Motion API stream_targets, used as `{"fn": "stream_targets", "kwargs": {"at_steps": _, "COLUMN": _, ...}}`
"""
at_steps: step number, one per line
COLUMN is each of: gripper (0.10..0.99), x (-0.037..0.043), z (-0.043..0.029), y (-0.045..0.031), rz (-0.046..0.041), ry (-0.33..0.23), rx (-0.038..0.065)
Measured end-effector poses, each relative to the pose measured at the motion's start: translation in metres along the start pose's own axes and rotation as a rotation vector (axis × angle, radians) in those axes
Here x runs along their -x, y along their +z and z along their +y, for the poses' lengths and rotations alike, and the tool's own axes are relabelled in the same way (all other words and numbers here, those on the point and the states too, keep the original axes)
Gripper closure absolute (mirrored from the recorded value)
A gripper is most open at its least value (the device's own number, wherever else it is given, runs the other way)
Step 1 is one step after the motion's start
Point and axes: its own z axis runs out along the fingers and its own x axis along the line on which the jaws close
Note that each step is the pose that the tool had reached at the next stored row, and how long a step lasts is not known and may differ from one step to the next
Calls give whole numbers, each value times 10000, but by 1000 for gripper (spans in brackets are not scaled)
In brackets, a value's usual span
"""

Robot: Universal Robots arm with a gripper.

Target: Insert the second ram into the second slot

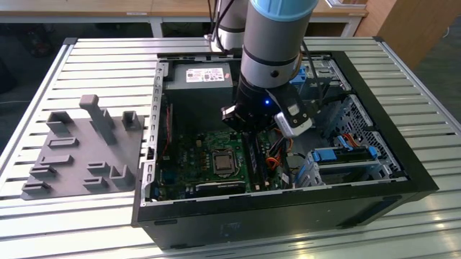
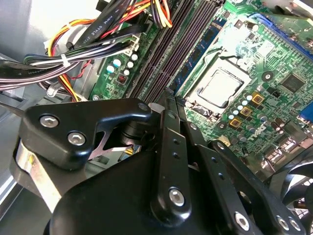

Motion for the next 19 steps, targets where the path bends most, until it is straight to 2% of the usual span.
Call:
{"fn": "stream_targets", "kwargs": {"at_steps": 8, "gripper": 973, "x": -1, "z": -4, "y": 20, "rz": 2, "ry": 9, "rx": -3}}
{"fn": "stream_targets", "kwargs": {"at_steps": 15, "gripper": 973, "x": 3, "z": -65, "y": 18, "rz": 9, "ry": 8, "rx": -3}}
{"fn": "stream_targets", "kwargs": {"at_steps": 19, "gripper": 973, "x": 9, "z": -75, "y": 25, "rz": 8, "ry": 10, "rx": -4}}
